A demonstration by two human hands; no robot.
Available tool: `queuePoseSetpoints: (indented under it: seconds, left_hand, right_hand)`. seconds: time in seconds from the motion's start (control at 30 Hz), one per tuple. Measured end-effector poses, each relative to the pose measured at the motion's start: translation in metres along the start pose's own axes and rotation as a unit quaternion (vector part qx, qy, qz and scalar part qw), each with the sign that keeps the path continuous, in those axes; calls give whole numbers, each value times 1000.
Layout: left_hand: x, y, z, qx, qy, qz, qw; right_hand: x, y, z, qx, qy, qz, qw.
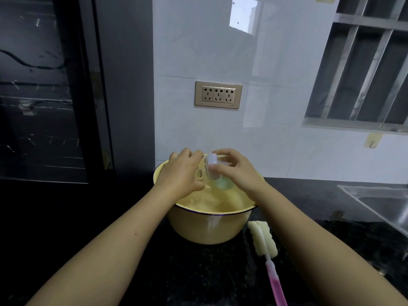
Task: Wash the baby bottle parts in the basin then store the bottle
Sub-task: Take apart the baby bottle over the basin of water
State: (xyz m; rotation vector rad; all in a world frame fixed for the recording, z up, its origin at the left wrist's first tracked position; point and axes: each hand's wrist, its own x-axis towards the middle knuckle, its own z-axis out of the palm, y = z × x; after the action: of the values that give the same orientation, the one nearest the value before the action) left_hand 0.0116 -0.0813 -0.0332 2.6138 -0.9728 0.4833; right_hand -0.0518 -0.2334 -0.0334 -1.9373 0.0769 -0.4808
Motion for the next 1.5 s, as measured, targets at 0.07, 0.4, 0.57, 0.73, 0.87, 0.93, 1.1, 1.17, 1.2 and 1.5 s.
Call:
queuePoseSetpoints:
  seconds: [0.07,0.4,0.57,0.73,0.87,0.93,1.1,1.17,1.2,1.5]
  left_hand:
    - [0,0,0,1,0,-1,1000]
    - [-1,1,0,23,-15,0,1000]
    - [-1,1,0,28,-17,6,999]
    - [0,-1,2,29,-37,-10,999]
    - [0,-3,5,36,-48,-21,998]
    - [0,-3,4,41,-44,-33,998]
    - [0,-2,3,37,-37,-37,998]
    - [-1,-2,2,33,-31,-37,998]
    - [-1,-2,2,32,-29,-38,998]
    - [1,2,4,13,-41,-22,999]
  right_hand:
    - [-1,1,-3,37,-35,-14,999]
    - [-1,1,-4,13,-27,39,999]
    - [-5,-8,5,-79,-45,64,994]
    - [-1,-2,-4,18,56,70,996]
    - [3,6,-7,16,121,92,988]
    - [5,5,-5,1,111,124,986]
    - [1,-2,-4,-23,79,103,991]
    - [-2,0,-3,-55,60,89,993]
    - [-3,0,-3,-73,52,81,993]
    - [2,3,2,-48,82,80,992]
